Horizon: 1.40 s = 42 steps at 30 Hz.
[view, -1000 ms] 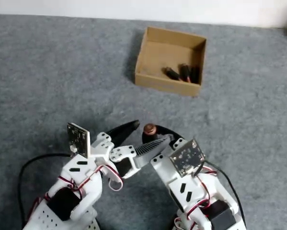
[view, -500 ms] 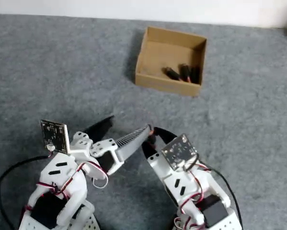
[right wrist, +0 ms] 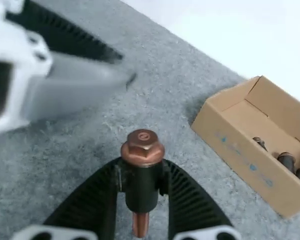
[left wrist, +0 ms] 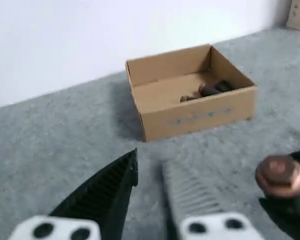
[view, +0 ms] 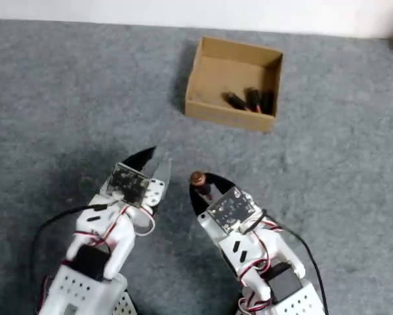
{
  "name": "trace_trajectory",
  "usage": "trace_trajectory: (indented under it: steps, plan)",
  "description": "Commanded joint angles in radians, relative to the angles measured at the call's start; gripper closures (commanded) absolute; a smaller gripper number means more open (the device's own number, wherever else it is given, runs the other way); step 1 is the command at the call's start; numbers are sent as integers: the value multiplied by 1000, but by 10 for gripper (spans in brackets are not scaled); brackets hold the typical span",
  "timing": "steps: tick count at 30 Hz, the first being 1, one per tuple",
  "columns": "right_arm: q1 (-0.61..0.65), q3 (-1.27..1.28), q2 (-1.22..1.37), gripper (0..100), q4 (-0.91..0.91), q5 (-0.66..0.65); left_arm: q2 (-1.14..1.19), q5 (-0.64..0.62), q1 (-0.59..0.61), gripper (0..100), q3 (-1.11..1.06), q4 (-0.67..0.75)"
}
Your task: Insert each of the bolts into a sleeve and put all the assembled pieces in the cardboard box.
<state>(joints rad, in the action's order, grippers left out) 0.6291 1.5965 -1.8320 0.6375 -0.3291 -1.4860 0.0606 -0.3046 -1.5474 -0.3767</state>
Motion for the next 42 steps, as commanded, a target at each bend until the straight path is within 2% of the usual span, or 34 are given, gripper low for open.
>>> trace_trajectory:
  steps: [1, 8, 11, 14, 29, 42]
  plan:
    - [-12, -1, -7, 993, -51, -15, 186, 18, 22, 994, 76, 68]
    - [-33, -1, 24, 993, -50, 28, 707, 18, 131, 993, 351, 40]
    - [-97, -39, 114, 993, -68, 31, 897, 5, 168, 993, 447, 40]
    - [-143, -133, 269, 993, -84, 31, 990, -48, 191, 993, 504, 41]
    - [-265, -912, 1202, 993, -81, 32, 1015, -52, 211, 993, 515, 43]
    - [-315, -1276, 1630, 993, -79, 31, 1015, -52, 211, 993, 515, 44]
